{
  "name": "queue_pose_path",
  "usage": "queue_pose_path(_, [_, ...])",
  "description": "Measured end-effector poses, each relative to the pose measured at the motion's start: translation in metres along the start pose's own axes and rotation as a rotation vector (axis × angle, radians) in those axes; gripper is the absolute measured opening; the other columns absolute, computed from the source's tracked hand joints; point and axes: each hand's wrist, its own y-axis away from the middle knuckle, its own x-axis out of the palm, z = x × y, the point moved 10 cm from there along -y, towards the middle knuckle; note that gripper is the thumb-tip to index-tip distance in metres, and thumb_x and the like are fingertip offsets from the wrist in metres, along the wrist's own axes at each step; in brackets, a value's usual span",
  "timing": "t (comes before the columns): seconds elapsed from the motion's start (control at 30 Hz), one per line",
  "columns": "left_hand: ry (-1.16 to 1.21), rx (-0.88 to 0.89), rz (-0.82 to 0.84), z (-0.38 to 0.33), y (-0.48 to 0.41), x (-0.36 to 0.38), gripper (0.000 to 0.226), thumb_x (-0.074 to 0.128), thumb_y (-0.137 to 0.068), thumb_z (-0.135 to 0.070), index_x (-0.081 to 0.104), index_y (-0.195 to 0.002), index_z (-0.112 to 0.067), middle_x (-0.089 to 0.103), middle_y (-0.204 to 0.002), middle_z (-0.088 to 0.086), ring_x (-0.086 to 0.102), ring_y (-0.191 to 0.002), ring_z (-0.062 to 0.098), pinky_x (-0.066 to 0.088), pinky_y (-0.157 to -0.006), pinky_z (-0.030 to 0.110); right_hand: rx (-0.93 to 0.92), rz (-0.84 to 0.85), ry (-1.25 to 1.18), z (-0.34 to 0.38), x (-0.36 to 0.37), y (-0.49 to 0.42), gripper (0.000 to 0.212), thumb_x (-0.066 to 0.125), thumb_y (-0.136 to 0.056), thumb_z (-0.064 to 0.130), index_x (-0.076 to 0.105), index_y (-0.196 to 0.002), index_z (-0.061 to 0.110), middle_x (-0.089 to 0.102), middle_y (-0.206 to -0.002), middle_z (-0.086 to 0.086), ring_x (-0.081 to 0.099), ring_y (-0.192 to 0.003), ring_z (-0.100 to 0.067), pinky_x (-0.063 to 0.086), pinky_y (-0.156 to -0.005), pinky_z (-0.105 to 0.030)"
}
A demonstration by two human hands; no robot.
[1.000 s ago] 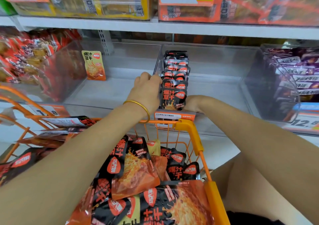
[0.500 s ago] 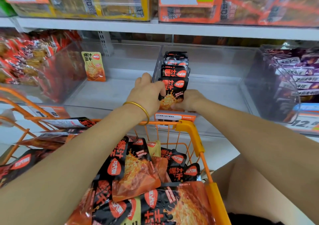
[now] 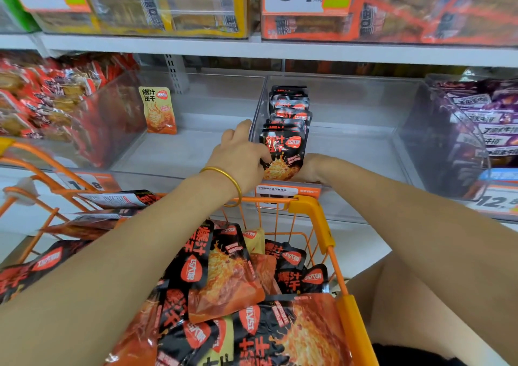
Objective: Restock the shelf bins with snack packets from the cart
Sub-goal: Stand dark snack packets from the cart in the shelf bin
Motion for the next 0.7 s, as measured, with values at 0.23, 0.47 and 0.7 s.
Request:
queue_pose_path(0.23, [0.224, 0.017, -0.179, 0.013, 0.015, -0.034, 0.02, 0.059, -0.084, -0.009, 0.058, -0.102, -0.016, 0.041, -0.112, 0.007, 0.047, -0.099, 0.021, 0.04, -0.088, 0.03, -0.001, -0.041, 0.184, -0.002, -0.009, 0.001, 0.043, 0.048, -0.096, 0.04, 0.055, -0.127, 0.012, 0.058, -0.127, -0.01, 0.055, -0.112, -0.026, 0.042, -0.094, -0.03])
queue_pose_path(0.47, [0.114, 0.056, 0.303, 0.033, 0.046, -0.013, 0.018, 0.066, -0.082, -0.017, 0.067, -0.101, -0.015, 0.054, -0.077, -0.013, 0.049, -0.067, 0.001, 0.035, -0.057, 0.004, -0.008, -0.477, 0.254, 0.022, -0.068, 0.046, 0.038, 0.058, -0.089, 0.046, 0.047, -0.089, 0.009, 0.052, -0.086, -0.005, 0.058, -0.089, -0.028, 0.044, -0.074, -0.034])
queue_pose_path(0.7, [0.015, 0.05, 0.539, 0.05, 0.072, 0.015, 0.011, 0.07, -0.081, -0.022, 0.064, -0.091, -0.022, 0.055, -0.087, -0.006, 0.05, -0.076, 0.007, 0.037, -0.062, 0.015, -0.424, -0.363, -0.134, 0.084, -0.027, 0.089, 0.03, 0.059, -0.092, 0.029, 0.063, -0.079, 0.003, 0.067, -0.067, -0.012, 0.055, -0.045, -0.011, 0.046, -0.05, -0.023])
